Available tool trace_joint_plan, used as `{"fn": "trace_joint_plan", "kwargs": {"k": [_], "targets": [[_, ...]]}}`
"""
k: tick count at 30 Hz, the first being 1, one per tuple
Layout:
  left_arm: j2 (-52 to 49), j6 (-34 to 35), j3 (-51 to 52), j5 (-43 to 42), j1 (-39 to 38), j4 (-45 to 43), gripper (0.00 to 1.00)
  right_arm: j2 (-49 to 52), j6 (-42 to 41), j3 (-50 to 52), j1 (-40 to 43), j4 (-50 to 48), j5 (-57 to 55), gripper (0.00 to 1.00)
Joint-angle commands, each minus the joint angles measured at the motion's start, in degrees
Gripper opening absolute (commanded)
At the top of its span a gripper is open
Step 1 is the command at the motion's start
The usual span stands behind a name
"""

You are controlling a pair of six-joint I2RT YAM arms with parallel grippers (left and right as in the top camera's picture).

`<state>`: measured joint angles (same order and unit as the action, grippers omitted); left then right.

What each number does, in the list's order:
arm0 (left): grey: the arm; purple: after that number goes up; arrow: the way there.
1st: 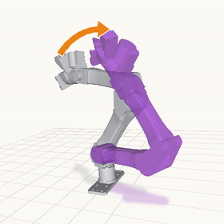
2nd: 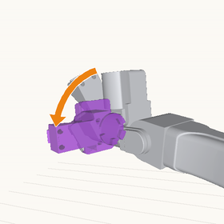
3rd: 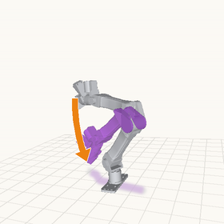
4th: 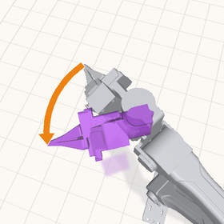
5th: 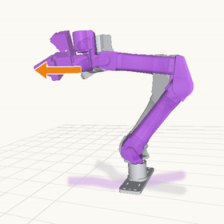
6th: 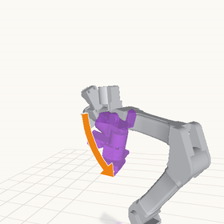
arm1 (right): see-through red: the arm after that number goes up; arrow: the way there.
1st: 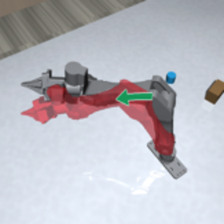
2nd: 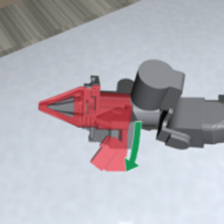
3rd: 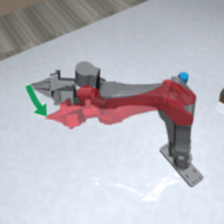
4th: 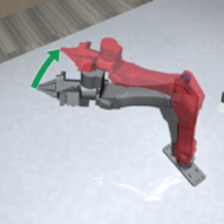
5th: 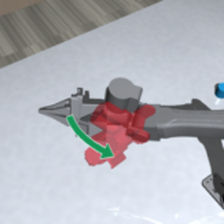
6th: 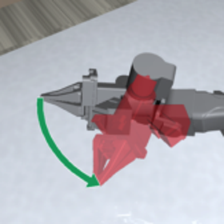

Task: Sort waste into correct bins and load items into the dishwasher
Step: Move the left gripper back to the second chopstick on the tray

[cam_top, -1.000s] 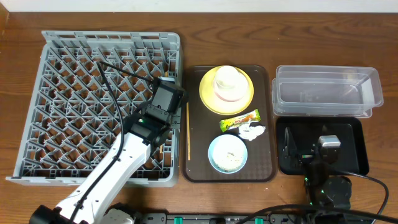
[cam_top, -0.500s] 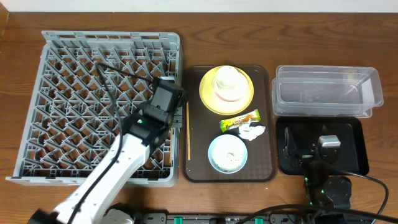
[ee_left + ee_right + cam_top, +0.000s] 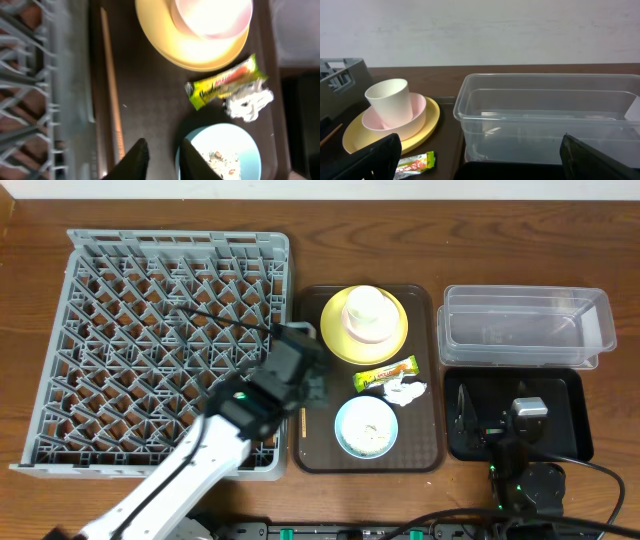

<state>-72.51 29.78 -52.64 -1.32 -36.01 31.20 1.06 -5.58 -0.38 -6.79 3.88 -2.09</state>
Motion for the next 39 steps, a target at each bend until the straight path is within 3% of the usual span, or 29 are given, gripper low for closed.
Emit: {"fn": "trace_joint_plan", "kwargs": {"k": [1, 8, 17, 25, 39], "targets": [[-4.72, 1.01, -1.05, 6.16, -3.54, -0.79, 0.27, -0.13, 0.52, 0.07, -0.35, 0.24, 0.02, 0.99], [-12.74, 0.98, -1.05, 12.39, -6.88, -4.46, 0.29, -0.13, 0.52, 0.07, -0.35, 0.24, 0.02, 0.99], [-20.98, 0.96, -1.05, 13.20, -6.99, -7.26, 0.30, -0.13, 0.52, 0.07, -0.35, 0.24, 0.02, 0.99], [-27.39, 0.98, -1.05, 21.42, -6.99, -7.34, 0.31, -0.13, 0.52, 0.07, -0.35, 0.24, 0.02, 0.99], [-32.61, 0.98, -0.94, 15.41, -6.99, -9.88, 0.31, -0.13, 0.52, 0.07, -0.35, 0.22, 0.04, 0.99]]}}
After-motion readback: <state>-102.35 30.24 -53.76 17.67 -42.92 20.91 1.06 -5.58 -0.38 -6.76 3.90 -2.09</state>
